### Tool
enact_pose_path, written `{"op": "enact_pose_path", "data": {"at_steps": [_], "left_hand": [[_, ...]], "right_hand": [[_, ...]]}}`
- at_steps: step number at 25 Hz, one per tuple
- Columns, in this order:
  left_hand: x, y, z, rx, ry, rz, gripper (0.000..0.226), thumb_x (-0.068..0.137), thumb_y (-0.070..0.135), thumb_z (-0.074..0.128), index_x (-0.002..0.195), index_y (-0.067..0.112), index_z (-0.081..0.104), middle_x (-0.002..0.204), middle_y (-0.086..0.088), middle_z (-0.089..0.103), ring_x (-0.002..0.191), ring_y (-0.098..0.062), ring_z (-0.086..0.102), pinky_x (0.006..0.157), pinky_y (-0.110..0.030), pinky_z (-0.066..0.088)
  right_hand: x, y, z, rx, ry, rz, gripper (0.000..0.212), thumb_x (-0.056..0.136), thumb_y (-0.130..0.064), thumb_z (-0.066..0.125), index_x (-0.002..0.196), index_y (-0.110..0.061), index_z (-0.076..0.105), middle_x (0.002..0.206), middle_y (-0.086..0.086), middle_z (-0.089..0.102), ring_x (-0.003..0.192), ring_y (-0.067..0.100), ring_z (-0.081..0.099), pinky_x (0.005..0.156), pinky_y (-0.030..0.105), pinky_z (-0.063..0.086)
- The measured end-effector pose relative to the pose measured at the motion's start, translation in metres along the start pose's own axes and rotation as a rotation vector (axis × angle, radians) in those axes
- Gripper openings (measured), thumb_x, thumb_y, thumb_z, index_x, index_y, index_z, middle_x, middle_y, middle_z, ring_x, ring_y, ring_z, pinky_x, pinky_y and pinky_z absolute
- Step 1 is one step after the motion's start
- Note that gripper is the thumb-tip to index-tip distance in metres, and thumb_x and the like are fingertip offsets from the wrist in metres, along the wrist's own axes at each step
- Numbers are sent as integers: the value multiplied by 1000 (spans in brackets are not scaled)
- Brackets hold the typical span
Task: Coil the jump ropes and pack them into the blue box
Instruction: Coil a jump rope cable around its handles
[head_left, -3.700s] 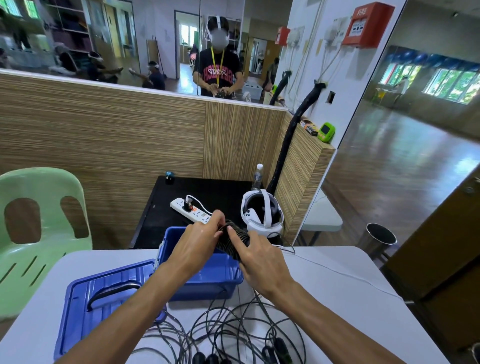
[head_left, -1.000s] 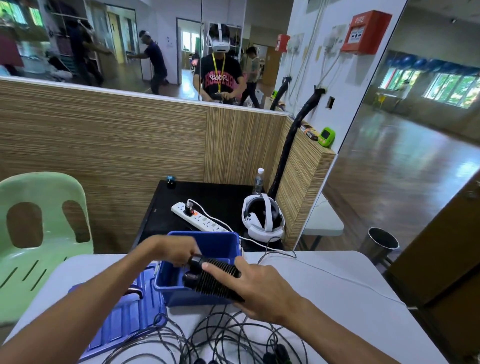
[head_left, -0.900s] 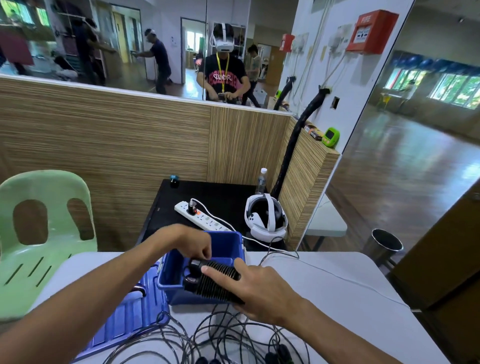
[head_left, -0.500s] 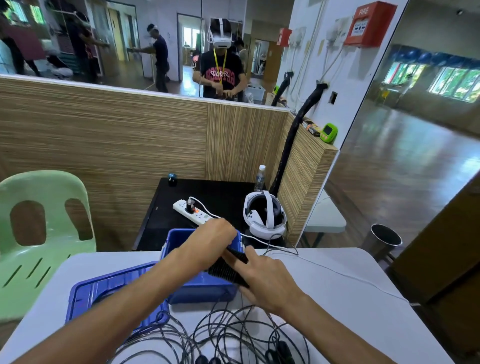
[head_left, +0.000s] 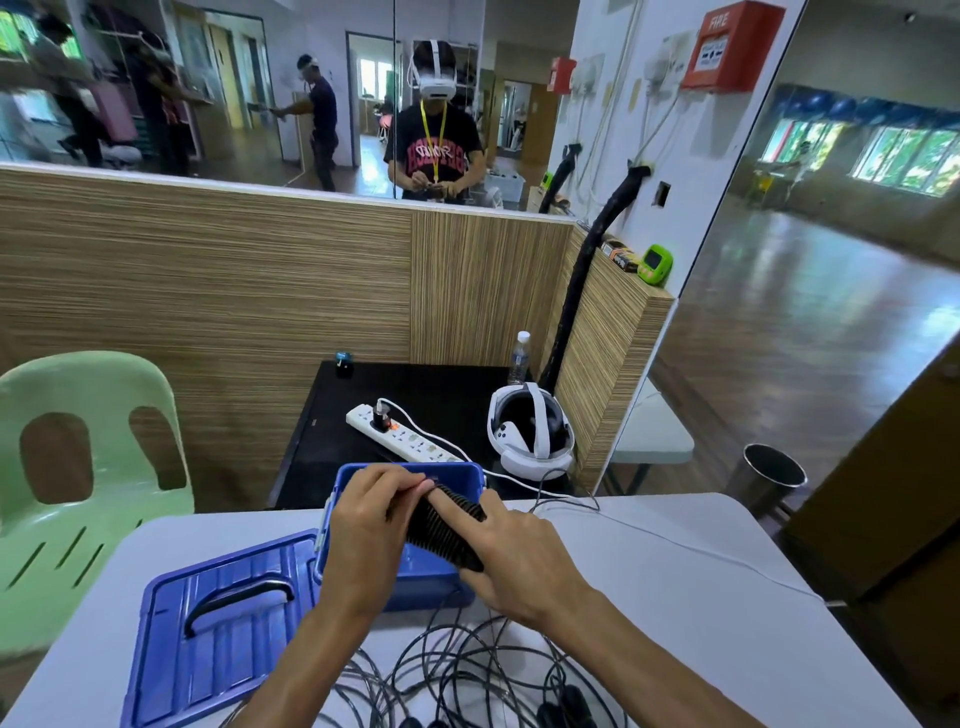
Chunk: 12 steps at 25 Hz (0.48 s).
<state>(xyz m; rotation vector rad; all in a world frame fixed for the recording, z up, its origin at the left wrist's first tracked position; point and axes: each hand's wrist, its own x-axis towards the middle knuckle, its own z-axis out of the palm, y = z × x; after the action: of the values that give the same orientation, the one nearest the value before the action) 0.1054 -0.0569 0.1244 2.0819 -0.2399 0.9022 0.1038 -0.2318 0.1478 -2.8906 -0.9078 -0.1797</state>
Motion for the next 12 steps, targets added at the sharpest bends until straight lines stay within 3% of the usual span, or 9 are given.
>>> {"op": "enact_pose_path", "data": {"at_steps": [7, 10, 12], "left_hand": [[-12, -15, -6, 59, -83, 44, 20, 89, 4, 58, 106, 4, 67, 112, -2, 61, 104, -13, 59, 93, -29, 51], [-13, -18, -7, 95, -121, 64, 25, 86, 0, 62, 110, 4, 67, 115, -5, 62, 107, -13, 58, 95, -27, 50], [-14, -16, -7, 105, -137, 85, 24, 91, 9, 59, 114, 5, 66, 118, -5, 62, 111, -11, 56, 99, -25, 47]], "right_hand": [[-1, 1, 1, 42, 37, -18, 86, 92, -34, 55, 149, -49, -8, 105, 10, 46, 73, 29, 57, 63, 44, 55], [-1, 2, 3, 42, 37, -11, 86, 93, -35, 55, 150, -48, -8, 106, 10, 46, 74, 27, 57, 64, 42, 55], [-3, 3, 4, 34, 43, 0, 86, 93, -36, 55, 151, -48, -7, 106, 10, 46, 74, 27, 58, 64, 41, 55]]}}
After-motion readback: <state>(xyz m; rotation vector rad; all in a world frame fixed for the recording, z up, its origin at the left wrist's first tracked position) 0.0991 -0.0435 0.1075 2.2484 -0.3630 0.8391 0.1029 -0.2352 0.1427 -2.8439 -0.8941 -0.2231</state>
